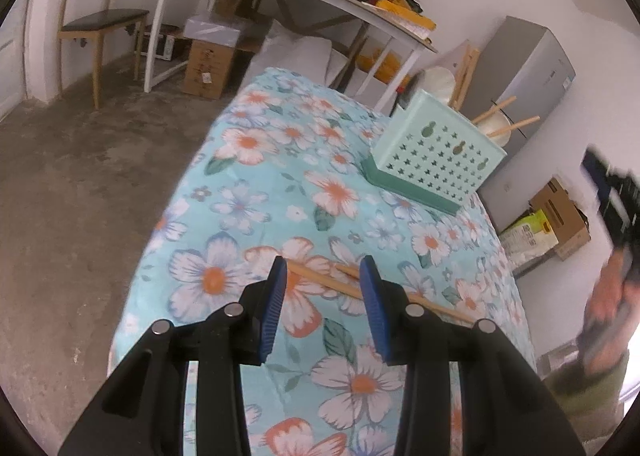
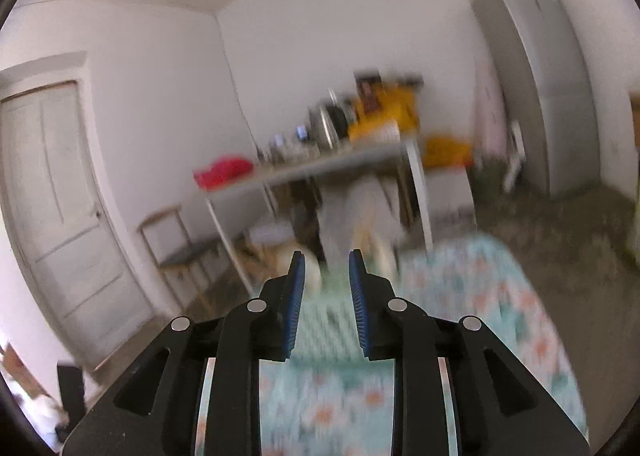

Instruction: Organize utensils

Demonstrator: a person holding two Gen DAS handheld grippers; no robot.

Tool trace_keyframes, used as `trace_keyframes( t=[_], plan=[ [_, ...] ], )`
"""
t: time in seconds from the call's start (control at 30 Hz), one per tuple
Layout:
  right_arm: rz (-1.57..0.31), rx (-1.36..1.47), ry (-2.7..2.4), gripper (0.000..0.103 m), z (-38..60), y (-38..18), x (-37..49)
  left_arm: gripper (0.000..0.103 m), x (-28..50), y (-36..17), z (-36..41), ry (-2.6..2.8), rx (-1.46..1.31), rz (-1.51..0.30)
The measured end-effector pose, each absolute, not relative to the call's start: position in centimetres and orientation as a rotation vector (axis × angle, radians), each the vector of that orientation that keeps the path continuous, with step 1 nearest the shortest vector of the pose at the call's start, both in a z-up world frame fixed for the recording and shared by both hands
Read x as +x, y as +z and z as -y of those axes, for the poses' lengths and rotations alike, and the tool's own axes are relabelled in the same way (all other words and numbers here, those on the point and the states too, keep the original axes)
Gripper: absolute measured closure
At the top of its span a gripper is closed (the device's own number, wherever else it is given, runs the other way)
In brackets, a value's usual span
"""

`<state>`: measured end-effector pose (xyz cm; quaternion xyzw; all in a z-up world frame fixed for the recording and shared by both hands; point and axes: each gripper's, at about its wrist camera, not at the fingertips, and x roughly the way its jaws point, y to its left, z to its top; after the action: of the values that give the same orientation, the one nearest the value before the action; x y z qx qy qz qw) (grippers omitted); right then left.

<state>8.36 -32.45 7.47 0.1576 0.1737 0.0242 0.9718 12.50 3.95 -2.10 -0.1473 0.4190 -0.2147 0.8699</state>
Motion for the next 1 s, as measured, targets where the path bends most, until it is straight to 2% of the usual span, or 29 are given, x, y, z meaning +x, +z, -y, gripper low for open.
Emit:
trace_keyframes(
  t=[0.2,0.33,0.47,0.7,0.9,1.0],
  plan=[
    [-0.710,0.434,-0.037,0.079,32.6,-0.7,7.1,0.067,12.7,-3.2,-1.5,-0.525,-0.251,-0.926],
    [-0.844,0.587,-0.083,0.079,33.9,-4.7,5.7,0.067,12.6,-4.5,0.2,-0.605,-0.252,-0.995],
    [-0.877,0.628,-0.113,0.079,34.5,-6.2,4.5,0.067,13.5,-6.8,0.7,-0.650,-0.403,-1.119],
    [-0.865,0.619,-0.095,0.078,34.6,-5.9,4.5,0.067,16.0,-9.8,-1.0,-0.562,-0.760,-1.210],
    [-0.855,0.632,-0.081,0.077,34.5,-6.0,4.6,0.068,16.7,-10.6,-1.1,-0.497,-0.905,-1.245],
    [-0.850,0.635,-0.082,0.077,34.5,-6.0,4.5,0.074,17.0,-10.3,-1.1,-0.463,-0.906,-1.252]
  ],
)
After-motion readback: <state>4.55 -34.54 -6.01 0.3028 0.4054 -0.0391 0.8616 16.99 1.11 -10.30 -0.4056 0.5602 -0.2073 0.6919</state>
